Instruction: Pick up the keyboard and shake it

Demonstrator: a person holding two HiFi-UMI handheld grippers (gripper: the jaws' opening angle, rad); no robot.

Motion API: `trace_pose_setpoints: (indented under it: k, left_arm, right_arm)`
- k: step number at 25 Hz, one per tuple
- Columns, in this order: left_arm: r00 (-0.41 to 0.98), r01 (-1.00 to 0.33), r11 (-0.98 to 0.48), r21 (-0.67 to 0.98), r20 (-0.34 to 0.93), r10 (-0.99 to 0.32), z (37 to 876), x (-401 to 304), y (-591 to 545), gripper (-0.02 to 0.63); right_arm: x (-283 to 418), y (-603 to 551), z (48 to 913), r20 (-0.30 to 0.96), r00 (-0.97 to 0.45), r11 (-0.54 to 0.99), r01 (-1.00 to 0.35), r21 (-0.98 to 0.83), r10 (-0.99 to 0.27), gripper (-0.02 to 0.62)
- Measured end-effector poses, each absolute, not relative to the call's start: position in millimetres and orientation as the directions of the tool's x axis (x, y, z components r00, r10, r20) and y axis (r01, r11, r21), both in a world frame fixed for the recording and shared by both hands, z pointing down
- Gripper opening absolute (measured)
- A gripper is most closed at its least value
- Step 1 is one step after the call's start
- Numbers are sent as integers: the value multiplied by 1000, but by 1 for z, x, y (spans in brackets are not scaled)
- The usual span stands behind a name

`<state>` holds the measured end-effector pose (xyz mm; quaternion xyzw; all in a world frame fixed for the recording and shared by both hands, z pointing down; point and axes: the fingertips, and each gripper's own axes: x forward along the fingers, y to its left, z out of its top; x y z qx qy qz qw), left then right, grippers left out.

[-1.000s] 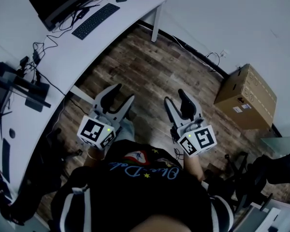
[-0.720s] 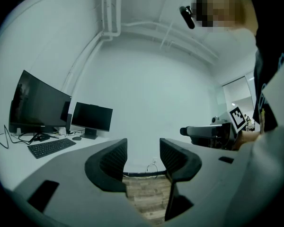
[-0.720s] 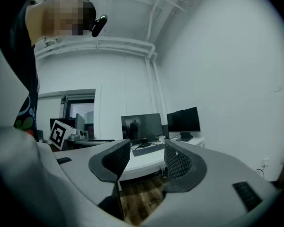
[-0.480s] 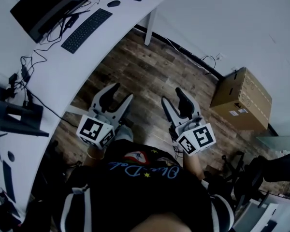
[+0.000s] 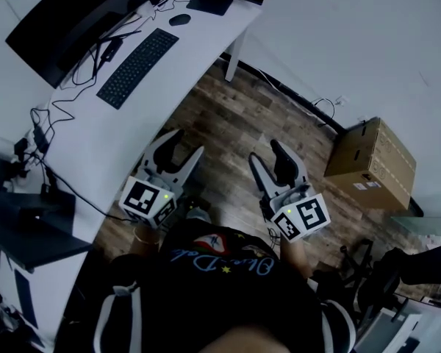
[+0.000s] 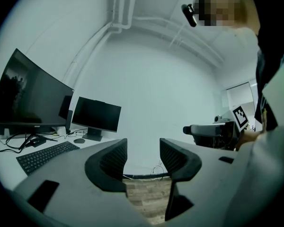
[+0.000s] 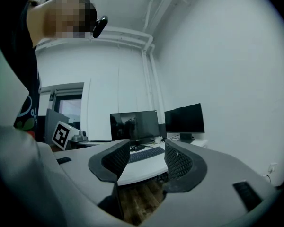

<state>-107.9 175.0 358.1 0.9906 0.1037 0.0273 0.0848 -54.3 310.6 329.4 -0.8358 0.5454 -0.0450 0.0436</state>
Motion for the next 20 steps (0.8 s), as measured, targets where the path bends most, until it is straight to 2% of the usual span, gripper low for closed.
trace_pose_setpoints:
  k: [15,20]
  left_arm:
    - [979,193,-966,171,33,201,364,-54,66,193]
    - [987,149,-975,167,42,158,367,-47,38,193]
  right_arm:
    - [2,201,338,39,388,-390,-912,-127,-921,196]
    - [16,172,341,35,347,-348,-928,-133,-937,196]
